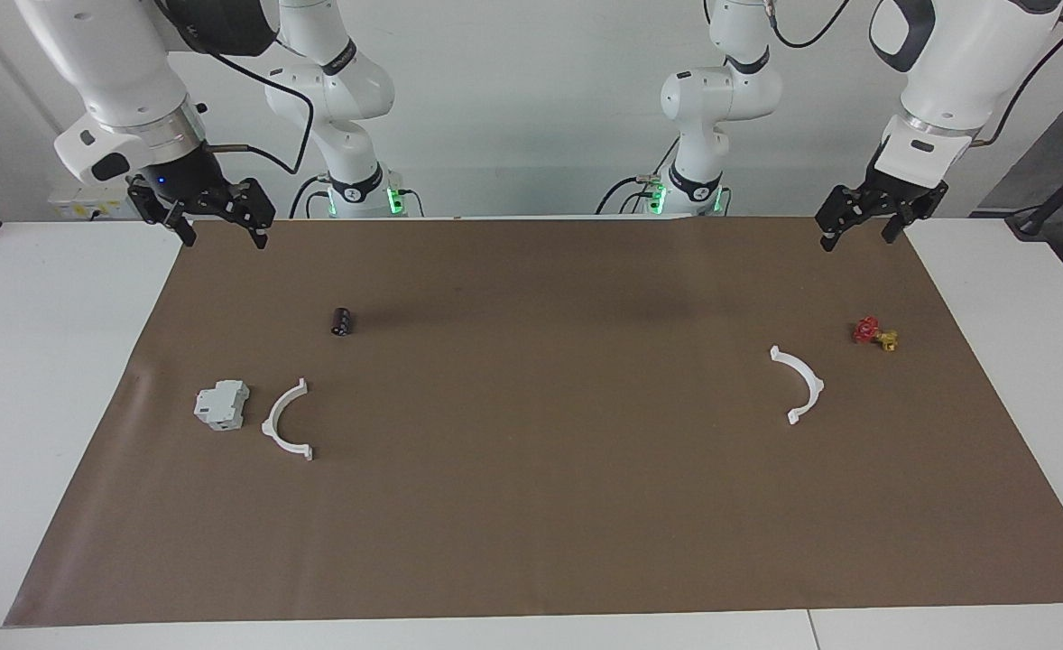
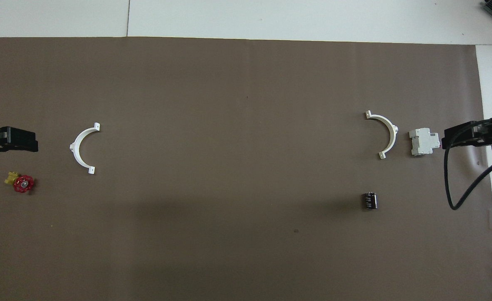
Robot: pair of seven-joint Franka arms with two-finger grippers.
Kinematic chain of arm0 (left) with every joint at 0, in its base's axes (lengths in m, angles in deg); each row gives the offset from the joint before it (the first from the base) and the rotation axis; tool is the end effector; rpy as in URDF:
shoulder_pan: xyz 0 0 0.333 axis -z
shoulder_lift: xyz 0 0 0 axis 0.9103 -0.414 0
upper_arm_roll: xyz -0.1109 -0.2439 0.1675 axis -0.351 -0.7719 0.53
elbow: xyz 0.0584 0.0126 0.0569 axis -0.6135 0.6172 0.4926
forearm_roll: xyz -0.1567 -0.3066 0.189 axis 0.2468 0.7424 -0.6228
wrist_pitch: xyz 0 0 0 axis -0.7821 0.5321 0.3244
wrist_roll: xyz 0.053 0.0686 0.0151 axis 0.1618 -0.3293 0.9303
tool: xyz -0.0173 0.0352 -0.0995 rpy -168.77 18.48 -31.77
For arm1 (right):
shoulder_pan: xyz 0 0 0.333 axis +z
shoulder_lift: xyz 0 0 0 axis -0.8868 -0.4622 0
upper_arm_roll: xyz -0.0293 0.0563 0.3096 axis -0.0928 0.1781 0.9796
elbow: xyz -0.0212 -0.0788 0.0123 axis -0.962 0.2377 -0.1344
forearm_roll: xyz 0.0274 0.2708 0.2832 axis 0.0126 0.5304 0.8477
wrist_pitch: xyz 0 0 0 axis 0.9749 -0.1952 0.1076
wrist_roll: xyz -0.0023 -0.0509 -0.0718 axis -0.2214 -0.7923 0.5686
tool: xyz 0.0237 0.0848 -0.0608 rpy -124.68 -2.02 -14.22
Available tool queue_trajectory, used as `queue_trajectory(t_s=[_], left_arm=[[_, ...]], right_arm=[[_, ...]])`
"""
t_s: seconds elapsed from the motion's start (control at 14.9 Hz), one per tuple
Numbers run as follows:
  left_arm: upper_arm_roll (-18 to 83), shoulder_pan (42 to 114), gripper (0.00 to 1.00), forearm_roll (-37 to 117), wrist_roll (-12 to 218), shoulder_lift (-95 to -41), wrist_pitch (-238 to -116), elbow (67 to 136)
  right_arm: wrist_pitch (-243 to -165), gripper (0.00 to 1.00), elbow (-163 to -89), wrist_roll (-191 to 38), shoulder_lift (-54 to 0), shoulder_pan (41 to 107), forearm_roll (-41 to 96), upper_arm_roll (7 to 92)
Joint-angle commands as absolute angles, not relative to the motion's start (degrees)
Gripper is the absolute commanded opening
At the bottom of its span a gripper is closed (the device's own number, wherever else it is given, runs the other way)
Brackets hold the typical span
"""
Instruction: Assemble drain pipe with both arms
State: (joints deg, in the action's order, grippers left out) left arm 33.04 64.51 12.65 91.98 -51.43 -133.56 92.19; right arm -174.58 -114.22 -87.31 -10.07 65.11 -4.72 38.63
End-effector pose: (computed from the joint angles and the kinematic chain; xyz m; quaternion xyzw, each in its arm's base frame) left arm 0.5250 -0.0113 0.6084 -0.9995 -0.0242 -0.0129 0.0182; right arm 0.5422 -0.0106 0.6221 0.9993 -0.0272 -0.0191 0.0148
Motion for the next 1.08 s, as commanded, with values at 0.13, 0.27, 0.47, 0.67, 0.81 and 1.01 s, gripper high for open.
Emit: queue_trajectory(t_s=[0.13, 0.27, 0.47, 0.67, 0.81, 1.01], left_arm=[[32.79, 64.58, 1.00, 13.12, 90.79, -50.61, -134.53, 92.98], [32.70, 64.75, 1.00, 13.12, 90.61, -50.61, -134.44, 92.89], [32.70, 64.84, 1.00, 13.12, 90.53, -50.61, -134.53, 92.98], [32.61, 64.93, 1.00, 13.12, 90.61, -50.61, -134.45, 92.89], [32.61, 64.93, 1.00, 13.12, 90.97, -50.61, -134.44, 92.89], [32.61, 64.67, 1.00, 13.12, 90.88, -50.61, -134.44, 92.89]], right_arm=[[-175.13, 1.00, -115.43, -87.22, -8.95, 64.93, -4.65, 38.75], [-175.30, 1.00, -115.95, -86.44, -8.78, 64.75, -4.65, 38.75], [-181.09, 1.00, -120.95, -84.68, -6.76, 64.93, -4.56, 38.75], [-189.41, 1.00, -126.05, -81.34, -8.24, 64.67, -2.19, 38.75], [-194.87, 1.00, -126.06, -74.96, -13.41, 64.05, -1.23, 38.75], [-204.28, 1.00, -126.24, -66.51, -21.14, 63.70, -0.51, 38.75]])
